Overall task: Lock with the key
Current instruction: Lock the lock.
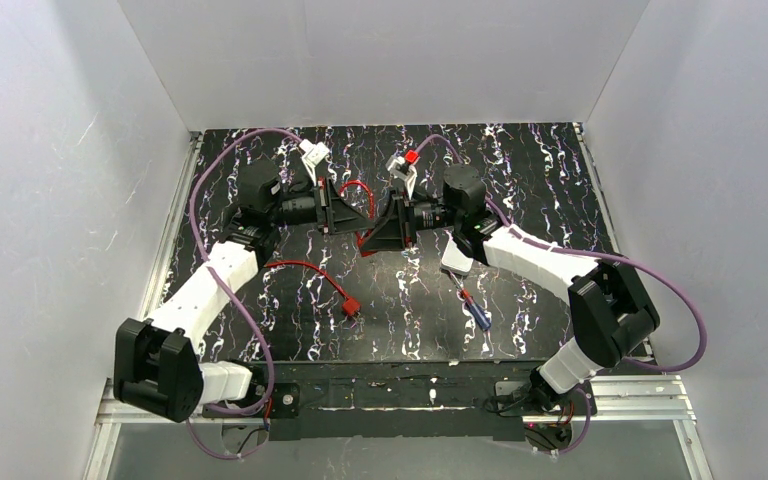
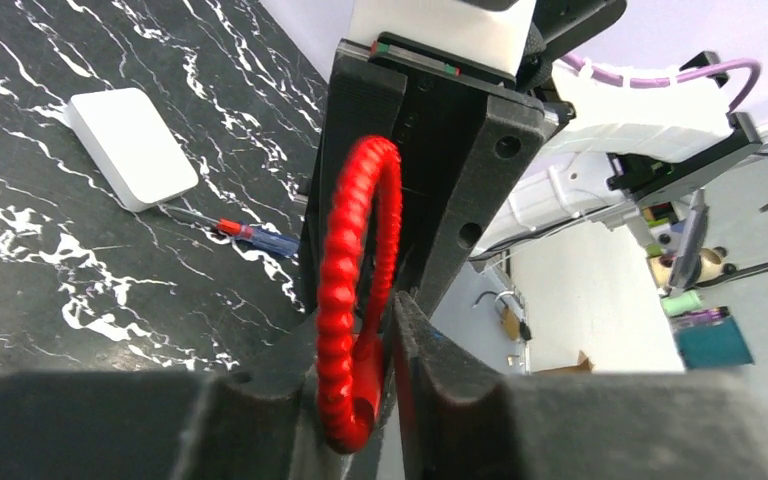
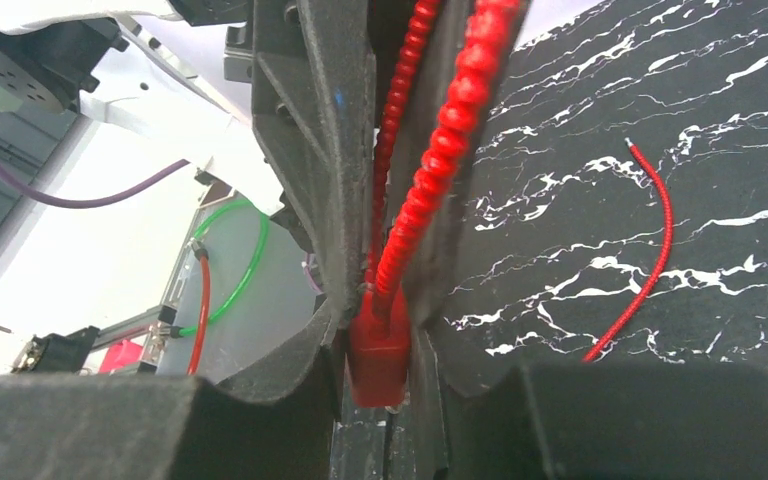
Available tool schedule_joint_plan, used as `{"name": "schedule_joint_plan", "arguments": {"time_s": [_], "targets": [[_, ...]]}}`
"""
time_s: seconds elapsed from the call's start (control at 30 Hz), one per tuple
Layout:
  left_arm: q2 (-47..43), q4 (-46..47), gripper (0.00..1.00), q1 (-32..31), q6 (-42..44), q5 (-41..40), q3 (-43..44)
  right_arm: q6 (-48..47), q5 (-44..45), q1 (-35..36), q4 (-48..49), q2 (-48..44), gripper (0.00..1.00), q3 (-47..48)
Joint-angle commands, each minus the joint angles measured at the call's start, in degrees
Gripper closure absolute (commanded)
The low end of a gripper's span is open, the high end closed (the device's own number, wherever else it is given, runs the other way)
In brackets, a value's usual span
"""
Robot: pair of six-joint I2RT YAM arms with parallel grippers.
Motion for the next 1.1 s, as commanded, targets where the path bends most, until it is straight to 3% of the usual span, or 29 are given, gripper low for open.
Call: {"name": "schedule_joint_plan", "arguments": {"time_s": [0.0, 0.03, 0.1, 0.23, 0.47, 0.8, 1.07], "targets": [[1.58, 1.1, 0.56, 1.14, -2.24, 1.18, 4.31, 2.3, -1.01, -0.47, 5.76, 0.22, 0.99, 1.88], [2.0, 1.04, 0.43, 1.75, -2.71, 1.55, 5.04, 3.29, -0.44, -0.9, 6.65, 0.17, 0.99, 2.19], [2.13, 1.11, 0.29, 3.12, -3.32, 1.48, 6.16, 5.11, 1.58, -2.34, 8.06, 0.08, 0.99, 2.74], [0.4, 1.11, 0.25, 6.25, -2.92, -1.85, 6.91, 5.91, 8.83, -5.82, 6.26, -0.62, 0.99, 4.78], [-1.54, 0.59, 0.28, 7.63, -1.04, -8.19, 5.33, 11.17, 21.7, -7.96, 5.11, 1.87, 0.99, 9.57], [0.79, 0.58, 0.5, 4.57, 3.4, -8.05, 7.38, 19.84, 25.26, -7.94, 9.7, 3.74, 0.99, 9.67], [2.05, 0.61, 0.53, 2.94, 5.34, -9.76, 7.02, 21.75, 25.5, -7.87, 13.38, 2.63, 0.99, 6.92]]}}
